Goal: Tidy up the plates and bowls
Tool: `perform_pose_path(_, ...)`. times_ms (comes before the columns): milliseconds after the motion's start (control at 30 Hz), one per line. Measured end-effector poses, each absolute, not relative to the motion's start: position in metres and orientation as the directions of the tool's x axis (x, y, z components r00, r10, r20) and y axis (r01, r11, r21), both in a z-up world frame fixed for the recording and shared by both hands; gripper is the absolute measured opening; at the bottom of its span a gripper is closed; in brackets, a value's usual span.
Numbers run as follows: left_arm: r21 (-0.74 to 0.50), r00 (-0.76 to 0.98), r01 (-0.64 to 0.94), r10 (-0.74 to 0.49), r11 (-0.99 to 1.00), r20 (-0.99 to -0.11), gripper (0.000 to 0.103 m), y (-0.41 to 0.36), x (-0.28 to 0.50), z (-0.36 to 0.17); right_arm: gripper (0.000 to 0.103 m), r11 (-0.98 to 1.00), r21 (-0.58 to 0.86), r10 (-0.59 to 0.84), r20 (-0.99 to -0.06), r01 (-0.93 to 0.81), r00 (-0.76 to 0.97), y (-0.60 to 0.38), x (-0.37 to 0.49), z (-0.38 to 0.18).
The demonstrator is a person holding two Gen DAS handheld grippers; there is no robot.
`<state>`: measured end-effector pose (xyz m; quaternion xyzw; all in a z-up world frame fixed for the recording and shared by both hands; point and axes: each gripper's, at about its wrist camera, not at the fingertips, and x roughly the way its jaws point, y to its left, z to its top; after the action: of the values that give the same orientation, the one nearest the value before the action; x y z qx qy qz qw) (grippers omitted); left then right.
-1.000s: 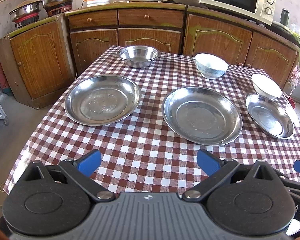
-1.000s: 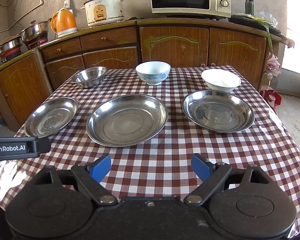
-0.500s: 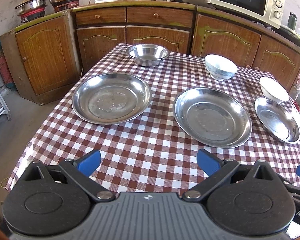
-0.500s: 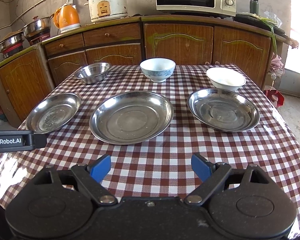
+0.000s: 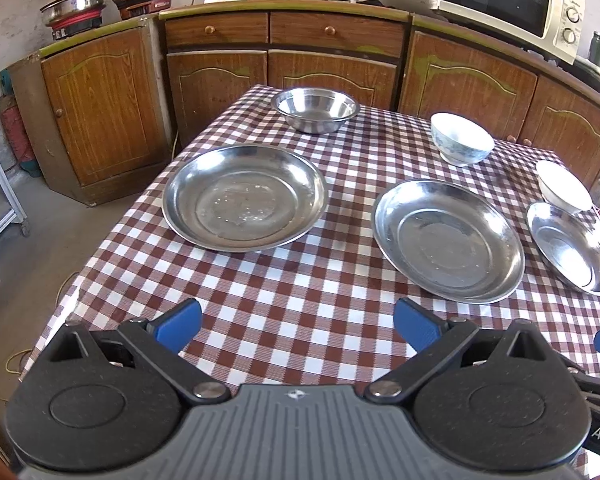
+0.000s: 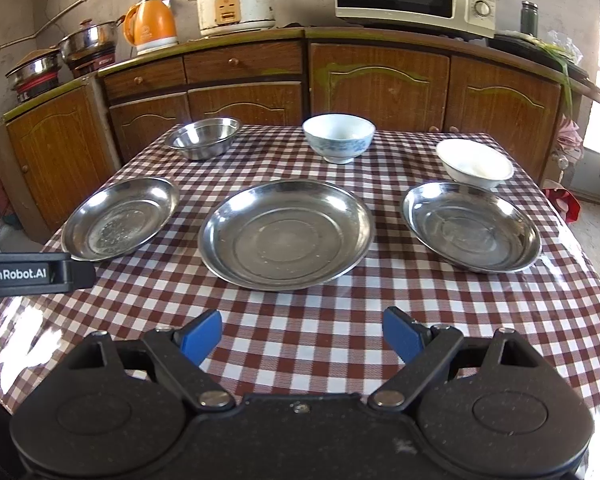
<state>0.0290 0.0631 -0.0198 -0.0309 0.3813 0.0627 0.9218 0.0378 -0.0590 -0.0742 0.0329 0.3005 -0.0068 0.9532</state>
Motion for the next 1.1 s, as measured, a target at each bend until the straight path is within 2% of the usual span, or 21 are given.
perform_pose_path(1100, 0.040, 0.682, -0.271, 0.221, 0.962, -0.697, 0.103, 0.156, 0.083, -0.021, 0.103, 0.991, 0.035, 0.128, -0.550, -0.130, 0.825, 0.042, 0.130, -0.066)
